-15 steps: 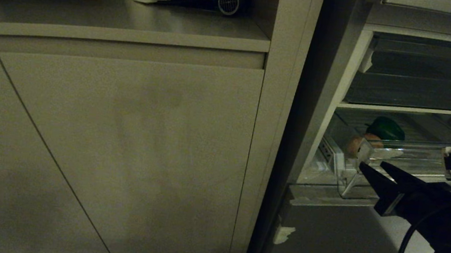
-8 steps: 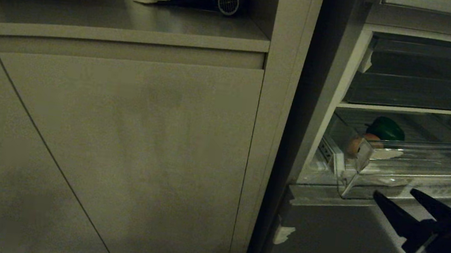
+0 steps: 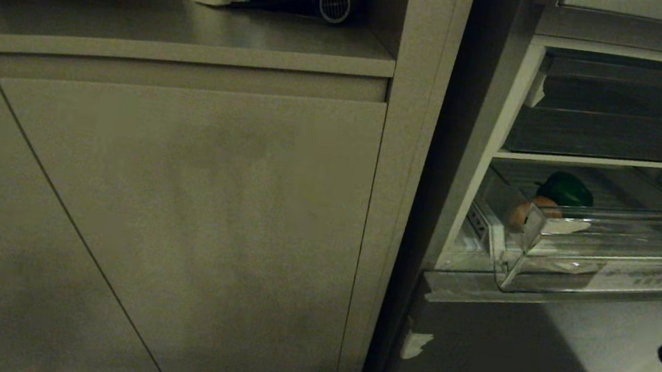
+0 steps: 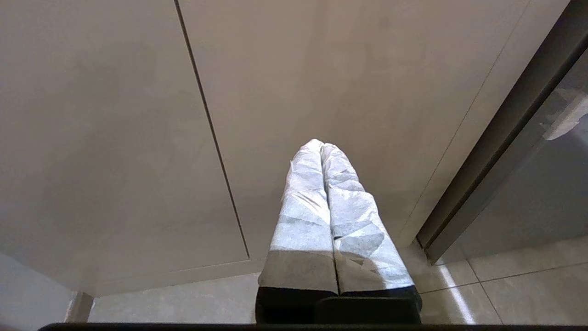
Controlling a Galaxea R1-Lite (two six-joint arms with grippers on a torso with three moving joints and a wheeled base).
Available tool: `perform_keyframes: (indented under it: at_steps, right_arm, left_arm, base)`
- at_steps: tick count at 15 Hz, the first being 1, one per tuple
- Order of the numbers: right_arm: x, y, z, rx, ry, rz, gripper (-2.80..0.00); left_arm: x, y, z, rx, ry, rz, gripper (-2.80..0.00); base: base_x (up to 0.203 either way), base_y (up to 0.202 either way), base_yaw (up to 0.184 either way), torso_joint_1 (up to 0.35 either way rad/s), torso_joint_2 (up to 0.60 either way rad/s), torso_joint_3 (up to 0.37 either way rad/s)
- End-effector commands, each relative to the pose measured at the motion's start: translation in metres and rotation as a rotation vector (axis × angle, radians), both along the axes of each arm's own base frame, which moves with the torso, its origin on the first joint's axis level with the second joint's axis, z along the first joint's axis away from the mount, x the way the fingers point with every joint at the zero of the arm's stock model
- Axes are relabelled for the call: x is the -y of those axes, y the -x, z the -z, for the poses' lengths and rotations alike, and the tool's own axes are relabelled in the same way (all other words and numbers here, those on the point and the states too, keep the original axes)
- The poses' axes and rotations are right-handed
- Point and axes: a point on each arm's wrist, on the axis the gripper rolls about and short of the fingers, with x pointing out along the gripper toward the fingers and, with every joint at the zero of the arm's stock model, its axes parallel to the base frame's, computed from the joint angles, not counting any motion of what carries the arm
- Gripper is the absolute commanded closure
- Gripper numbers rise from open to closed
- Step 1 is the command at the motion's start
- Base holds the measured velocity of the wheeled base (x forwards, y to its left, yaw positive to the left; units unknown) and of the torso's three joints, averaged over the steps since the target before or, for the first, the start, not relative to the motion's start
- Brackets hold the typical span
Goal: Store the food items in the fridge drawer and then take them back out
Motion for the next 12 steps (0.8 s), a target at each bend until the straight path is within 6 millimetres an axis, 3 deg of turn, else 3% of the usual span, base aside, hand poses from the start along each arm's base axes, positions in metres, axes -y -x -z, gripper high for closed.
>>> perform_keyframes:
  at_steps: [1,5,8,12]
  right_arm:
    - [0.01,0.03,0.023,-0.074,0.028,0.063,0.0]
    - [0.014,0.066,0.057,-0.171,0.054,0.116,0.0]
    - [0.014,0.089,0.068,-0.007,0.052,0.118,0.0]
    - [0.014,0.091,0.074,-0.005,-0.01,0.137,0.0]
  left_arm:
    - [0.0,0.0,0.0,-0.001,0.0,0.0,0.0]
    - [0.0,0.0,0.0,-0.001,0.0,0.0,0.0]
    - [0.0,0.0,0.0,0.0,0.001,0.001,0.0]
    - [0.0,0.0,0.0,-0.001,0.0,0.001,0.0]
  base:
    - [0.0,0.0,0.0,0.0,0.0,0.0]
    - [0.0,0.0,0.0,0.0,0.0,0.0]
    - [0.0,0.0,0.0,0.0,0.0,0.0]
    - [0.0,0.0,0.0,0.0,0.0,0.0]
